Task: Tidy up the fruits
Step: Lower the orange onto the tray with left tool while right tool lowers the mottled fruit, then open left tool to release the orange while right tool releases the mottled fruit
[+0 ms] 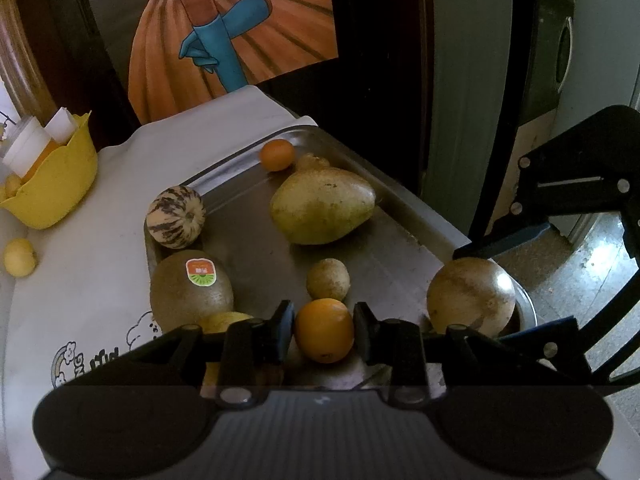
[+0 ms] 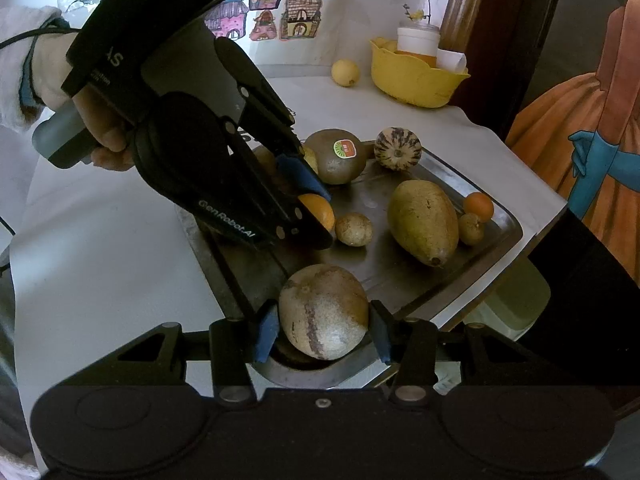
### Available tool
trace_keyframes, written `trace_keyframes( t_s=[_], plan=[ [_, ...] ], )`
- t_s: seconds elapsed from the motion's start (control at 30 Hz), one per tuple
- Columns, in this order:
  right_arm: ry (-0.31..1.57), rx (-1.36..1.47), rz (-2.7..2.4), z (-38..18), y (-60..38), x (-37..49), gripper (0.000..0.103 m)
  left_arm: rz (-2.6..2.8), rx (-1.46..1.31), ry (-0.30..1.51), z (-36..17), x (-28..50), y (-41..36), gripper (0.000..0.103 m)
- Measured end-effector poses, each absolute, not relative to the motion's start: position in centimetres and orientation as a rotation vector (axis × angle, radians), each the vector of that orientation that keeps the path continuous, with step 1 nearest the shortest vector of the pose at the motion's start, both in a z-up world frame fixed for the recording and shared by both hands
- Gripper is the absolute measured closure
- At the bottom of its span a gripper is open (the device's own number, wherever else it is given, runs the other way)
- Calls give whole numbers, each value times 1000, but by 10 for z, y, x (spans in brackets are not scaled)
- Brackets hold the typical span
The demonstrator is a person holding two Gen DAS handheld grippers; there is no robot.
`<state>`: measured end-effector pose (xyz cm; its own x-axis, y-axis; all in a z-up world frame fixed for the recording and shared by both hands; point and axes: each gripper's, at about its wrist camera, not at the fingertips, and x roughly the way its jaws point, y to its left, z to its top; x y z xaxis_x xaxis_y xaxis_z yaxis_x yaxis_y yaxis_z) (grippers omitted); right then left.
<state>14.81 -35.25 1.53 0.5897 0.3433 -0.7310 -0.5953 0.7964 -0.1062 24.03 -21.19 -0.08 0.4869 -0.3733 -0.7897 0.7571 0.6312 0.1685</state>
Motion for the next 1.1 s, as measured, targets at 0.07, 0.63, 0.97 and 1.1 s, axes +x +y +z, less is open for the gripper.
trace_keyframes(
  t_s=[0.07, 0.63, 0.97, 1.1],
  plan=[
    [763, -360, 559, 15, -353, 148, 53, -728, 552, 791, -1, 240, -212, 66],
    [767, -322, 513, 16, -361, 139, 51, -714, 551, 782, 10, 230, -212, 54],
    [751, -290, 491, 21, -361, 132, 46, -683, 551, 747, 29, 221, -203, 47],
    [734, -258, 485, 24, -361, 128, 39, -668, 520, 714, 40, 215, -194, 39]
  ],
)
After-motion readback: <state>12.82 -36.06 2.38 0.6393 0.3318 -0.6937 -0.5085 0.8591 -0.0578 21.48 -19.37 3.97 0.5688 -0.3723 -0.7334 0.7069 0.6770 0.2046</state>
